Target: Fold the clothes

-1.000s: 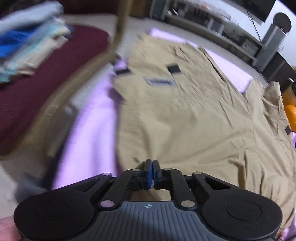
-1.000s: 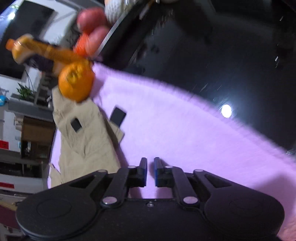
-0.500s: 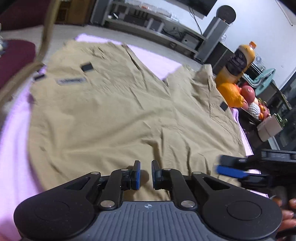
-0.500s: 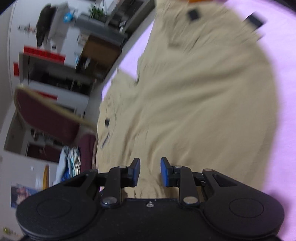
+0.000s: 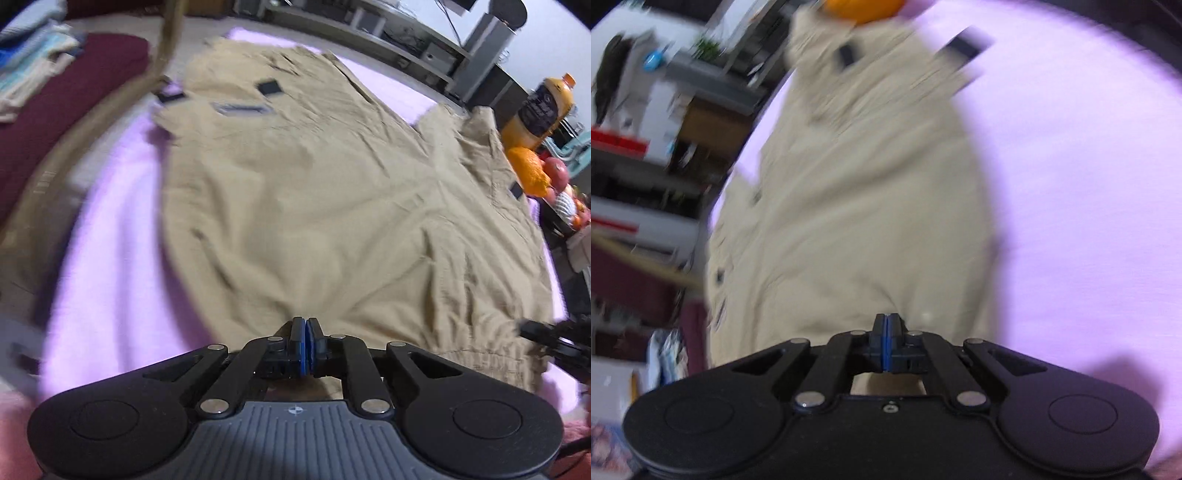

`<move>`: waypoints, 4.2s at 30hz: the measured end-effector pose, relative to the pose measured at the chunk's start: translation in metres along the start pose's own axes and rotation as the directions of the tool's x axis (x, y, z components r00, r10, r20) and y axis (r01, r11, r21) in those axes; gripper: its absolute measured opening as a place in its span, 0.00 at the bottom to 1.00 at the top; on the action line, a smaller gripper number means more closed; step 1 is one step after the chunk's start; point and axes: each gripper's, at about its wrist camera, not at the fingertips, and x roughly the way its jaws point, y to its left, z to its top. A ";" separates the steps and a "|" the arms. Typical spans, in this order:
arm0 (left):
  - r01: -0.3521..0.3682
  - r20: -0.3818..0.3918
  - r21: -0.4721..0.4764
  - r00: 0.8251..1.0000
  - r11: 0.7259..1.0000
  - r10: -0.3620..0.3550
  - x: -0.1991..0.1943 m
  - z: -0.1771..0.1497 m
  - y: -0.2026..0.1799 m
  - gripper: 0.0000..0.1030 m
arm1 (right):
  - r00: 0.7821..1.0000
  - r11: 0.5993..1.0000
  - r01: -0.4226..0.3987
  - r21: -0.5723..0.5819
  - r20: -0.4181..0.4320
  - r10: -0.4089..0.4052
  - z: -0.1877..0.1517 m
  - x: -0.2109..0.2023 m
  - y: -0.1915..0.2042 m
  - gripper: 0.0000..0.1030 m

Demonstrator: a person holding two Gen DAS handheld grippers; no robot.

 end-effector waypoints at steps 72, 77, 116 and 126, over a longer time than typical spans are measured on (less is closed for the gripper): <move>0.034 0.112 0.290 0.991 0.956 -0.069 0.139 0.236 -0.197 0.72 | 0.952 0.999 0.014 -0.036 0.307 -0.003 0.216 0.030 -0.004 0.33; 0.045 0.007 0.358 0.999 0.933 -0.050 0.196 0.252 -0.222 0.76 | 0.973 0.996 -0.015 -0.085 0.228 0.034 0.233 0.057 -0.010 0.32; 0.074 0.043 0.514 0.993 0.855 -0.113 0.195 0.190 -0.225 0.32 | 0.963 0.977 -0.211 -0.024 0.168 0.212 0.235 0.103 0.037 0.61; 0.070 0.033 0.511 0.994 0.857 -0.101 0.195 0.191 -0.227 0.32 | 0.895 0.920 0.043 -0.390 0.425 0.138 0.217 0.074 0.101 0.02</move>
